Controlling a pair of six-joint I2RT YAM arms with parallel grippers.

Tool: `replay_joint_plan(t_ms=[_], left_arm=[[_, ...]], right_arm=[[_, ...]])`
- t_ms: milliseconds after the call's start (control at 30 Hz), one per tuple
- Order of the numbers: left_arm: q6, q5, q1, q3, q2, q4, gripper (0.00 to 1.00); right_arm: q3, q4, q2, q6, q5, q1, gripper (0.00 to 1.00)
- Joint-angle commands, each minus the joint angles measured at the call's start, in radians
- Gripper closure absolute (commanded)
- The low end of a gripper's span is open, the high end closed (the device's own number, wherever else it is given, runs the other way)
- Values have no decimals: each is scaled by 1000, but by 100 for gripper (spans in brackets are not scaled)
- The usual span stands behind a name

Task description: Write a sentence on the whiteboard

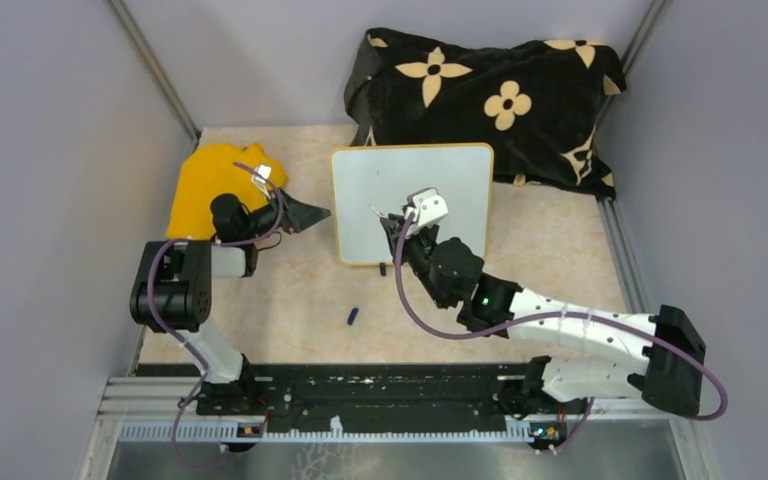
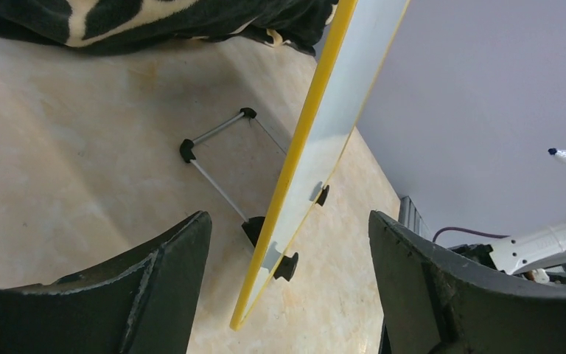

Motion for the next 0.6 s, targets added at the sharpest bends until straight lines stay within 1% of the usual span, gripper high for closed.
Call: replay_joint_plan(t_ms=[0, 67, 233, 333, 367, 433, 467, 500, 567], left_arm=[[-30, 64, -1, -20, 56, 191, 17], [-51, 68, -1, -36, 85, 263, 18], [-80, 72, -10, -51, 135, 354, 21], [-79, 69, -21, -57, 105, 376, 22], [-58, 54, -21, -66, 80, 362, 20], [6, 25, -20, -76, 17, 279, 16], [48, 6, -21, -79, -19, 213, 4], [90, -20, -20, -81, -55, 134, 2], [170, -78, -21, -78, -129, -28, 1]], right_arm=[[19, 78, 14, 25, -4, -8, 100], [22, 77, 16, 36, -12, -12, 100], [13, 72, 4, 54, -24, -13, 100], [9, 63, -12, 56, -28, -14, 100], [6, 63, -20, 57, -31, -13, 100], [-3, 63, -36, 59, -37, -13, 100], [-6, 63, -48, 60, -40, -13, 100], [-10, 61, -56, 61, -44, -13, 100], [-16, 55, -72, 62, -48, -13, 100]])
